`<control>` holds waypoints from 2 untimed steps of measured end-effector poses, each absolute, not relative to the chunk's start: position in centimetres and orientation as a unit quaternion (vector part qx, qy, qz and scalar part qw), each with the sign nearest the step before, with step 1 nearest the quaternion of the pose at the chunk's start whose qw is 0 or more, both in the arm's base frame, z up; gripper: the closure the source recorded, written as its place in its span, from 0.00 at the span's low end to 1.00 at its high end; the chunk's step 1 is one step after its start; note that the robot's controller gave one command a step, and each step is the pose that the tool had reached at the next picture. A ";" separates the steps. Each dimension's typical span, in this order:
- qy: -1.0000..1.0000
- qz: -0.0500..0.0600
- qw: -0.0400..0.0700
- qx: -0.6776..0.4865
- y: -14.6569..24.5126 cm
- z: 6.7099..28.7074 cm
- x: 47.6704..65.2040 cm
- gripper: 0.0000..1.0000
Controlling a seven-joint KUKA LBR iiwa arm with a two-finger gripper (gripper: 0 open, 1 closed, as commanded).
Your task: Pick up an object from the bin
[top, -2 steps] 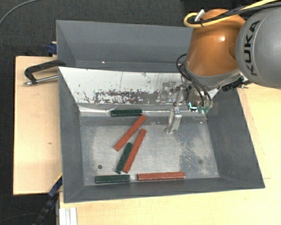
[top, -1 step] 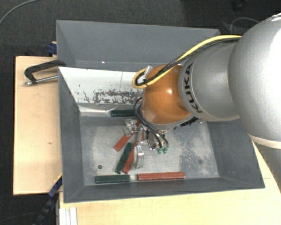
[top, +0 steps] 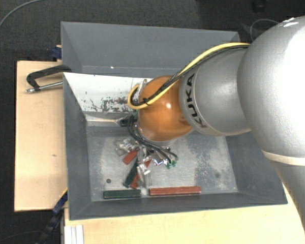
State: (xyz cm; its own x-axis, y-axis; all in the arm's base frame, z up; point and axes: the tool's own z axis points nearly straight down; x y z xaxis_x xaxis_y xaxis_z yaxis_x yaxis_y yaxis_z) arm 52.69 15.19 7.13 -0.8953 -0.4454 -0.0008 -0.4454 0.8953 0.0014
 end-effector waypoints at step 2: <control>0.974 0.001 0.003 -0.228 15.2 7.2 52.8 0.00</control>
Offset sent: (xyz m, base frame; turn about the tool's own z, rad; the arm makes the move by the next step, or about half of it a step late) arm 0.0000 0.0000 0.0000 0.0000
